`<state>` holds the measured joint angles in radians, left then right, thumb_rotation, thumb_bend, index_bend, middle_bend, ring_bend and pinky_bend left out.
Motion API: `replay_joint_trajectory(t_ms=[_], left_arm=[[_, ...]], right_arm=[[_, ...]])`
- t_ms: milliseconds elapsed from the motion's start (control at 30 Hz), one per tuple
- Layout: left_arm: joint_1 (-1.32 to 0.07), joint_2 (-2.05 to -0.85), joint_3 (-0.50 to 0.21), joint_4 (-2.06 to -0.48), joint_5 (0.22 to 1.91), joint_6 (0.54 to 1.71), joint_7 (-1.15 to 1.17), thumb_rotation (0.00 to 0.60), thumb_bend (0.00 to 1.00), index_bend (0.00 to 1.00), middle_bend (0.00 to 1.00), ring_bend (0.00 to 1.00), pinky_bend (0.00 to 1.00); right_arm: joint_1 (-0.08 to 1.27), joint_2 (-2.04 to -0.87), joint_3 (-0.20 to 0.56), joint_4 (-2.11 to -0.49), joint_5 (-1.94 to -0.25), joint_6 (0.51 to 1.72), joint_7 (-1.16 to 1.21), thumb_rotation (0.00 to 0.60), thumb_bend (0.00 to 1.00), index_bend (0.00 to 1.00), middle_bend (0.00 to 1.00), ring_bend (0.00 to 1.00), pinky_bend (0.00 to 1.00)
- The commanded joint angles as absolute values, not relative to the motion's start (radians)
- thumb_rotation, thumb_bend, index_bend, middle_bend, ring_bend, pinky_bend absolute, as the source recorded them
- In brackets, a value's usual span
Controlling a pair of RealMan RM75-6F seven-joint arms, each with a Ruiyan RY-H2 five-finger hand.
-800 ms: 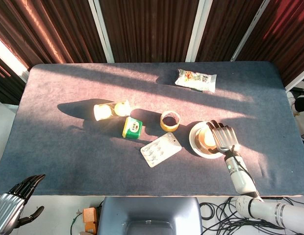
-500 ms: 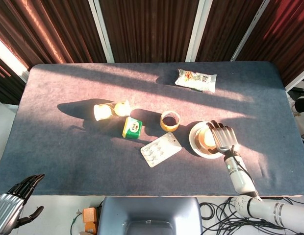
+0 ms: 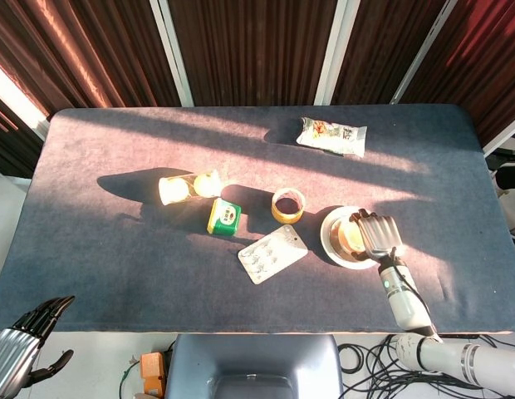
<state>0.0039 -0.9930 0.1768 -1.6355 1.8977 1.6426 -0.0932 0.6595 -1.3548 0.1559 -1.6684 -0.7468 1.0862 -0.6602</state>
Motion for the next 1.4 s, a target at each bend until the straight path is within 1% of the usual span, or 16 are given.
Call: replay_joint_trajectory(t_ms=[33, 233, 400, 533, 633, 767, 867, 967, 1067, 1233, 1400], left_arm=[[0.004, -0.993, 0.177, -1.636, 1.898, 1.643, -0.092, 0.600, 0.25, 0.02, 0.15, 0.16, 0.34], [0.003, -0.993, 0.176, -1.638, 1.895, 1.638, -0.090, 0.600, 0.25, 0.02, 0.15, 0.16, 0.34], [0.003, -0.993, 0.176, -1.638, 1.895, 1.638, -0.089, 0.600, 0.25, 0.02, 0.15, 0.16, 0.34], [0.003, -0.993, 0.177, -1.638, 1.895, 1.637, -0.090, 0.600, 0.25, 0.02, 0.15, 0.16, 0.34], [0.002, -0.992, 0.176, -1.640, 1.892, 1.634, -0.090, 0.600, 0.25, 0.02, 0.15, 0.16, 0.34], [0.001, -0.991, 0.175, -1.644, 1.886, 1.629, -0.089, 0.600, 0.25, 0.03, 0.15, 0.16, 0.34], [0.001, -0.991, 0.175, -1.646, 1.886, 1.627, -0.086, 0.600, 0.25, 0.02, 0.15, 0.16, 0.34], [0.001, -0.992, 0.177, -1.646, 1.893, 1.628, -0.079, 0.600, 0.25, 0.03, 0.15, 0.16, 0.34], [0.002, -0.992, 0.178, -1.645, 1.897, 1.630, -0.077, 0.600, 0.25, 0.02, 0.15, 0.16, 0.34], [0.003, -0.991, 0.178, -1.642, 1.896, 1.635, -0.086, 0.600, 0.25, 0.03, 0.15, 0.16, 0.34], [0.004, -0.990, 0.177, -1.639, 1.893, 1.639, -0.096, 0.600, 0.25, 0.02, 0.15, 0.16, 0.34]], right_arm=[[0.664, -1.351, 0.152, -1.671, -0.727, 1.090, -0.674, 0.600, 0.08, 0.36, 0.27, 0.37, 0.56], [0.674, -1.347, 0.145, -1.674, -0.690, 1.098, -0.702, 0.600, 0.11, 0.40, 0.32, 0.45, 0.64], [0.677, -1.348, 0.141, -1.683, -0.689, 1.125, -0.717, 0.600, 0.15, 0.50, 0.41, 0.56, 0.72], [0.669, -1.344, 0.141, -1.705, -0.713, 1.166, -0.715, 0.600, 0.17, 0.55, 0.45, 0.60, 0.75], [0.656, -1.317, 0.154, -1.764, -0.741, 1.194, -0.687, 0.600, 0.17, 0.56, 0.45, 0.60, 0.75], [0.622, -1.265, 0.193, -1.915, -0.813, 1.270, -0.611, 0.600, 0.17, 0.56, 0.45, 0.60, 0.76], [0.601, -1.226, 0.193, -2.036, -0.898, 1.299, -0.576, 0.600, 0.17, 0.55, 0.45, 0.60, 0.76], [0.587, -1.190, 0.172, -2.137, -0.970, 1.268, -0.524, 0.600, 0.17, 0.55, 0.45, 0.60, 0.76], [0.582, -1.170, 0.133, -2.179, -1.032, 1.212, -0.490, 0.600, 0.17, 0.54, 0.45, 0.60, 0.76], [0.594, -1.167, 0.073, -2.162, -1.050, 1.111, -0.472, 0.600, 0.17, 0.53, 0.45, 0.60, 0.75], [0.606, -1.199, 0.044, -2.108, -1.037, 1.075, -0.499, 0.600, 0.17, 0.52, 0.45, 0.59, 0.74]])
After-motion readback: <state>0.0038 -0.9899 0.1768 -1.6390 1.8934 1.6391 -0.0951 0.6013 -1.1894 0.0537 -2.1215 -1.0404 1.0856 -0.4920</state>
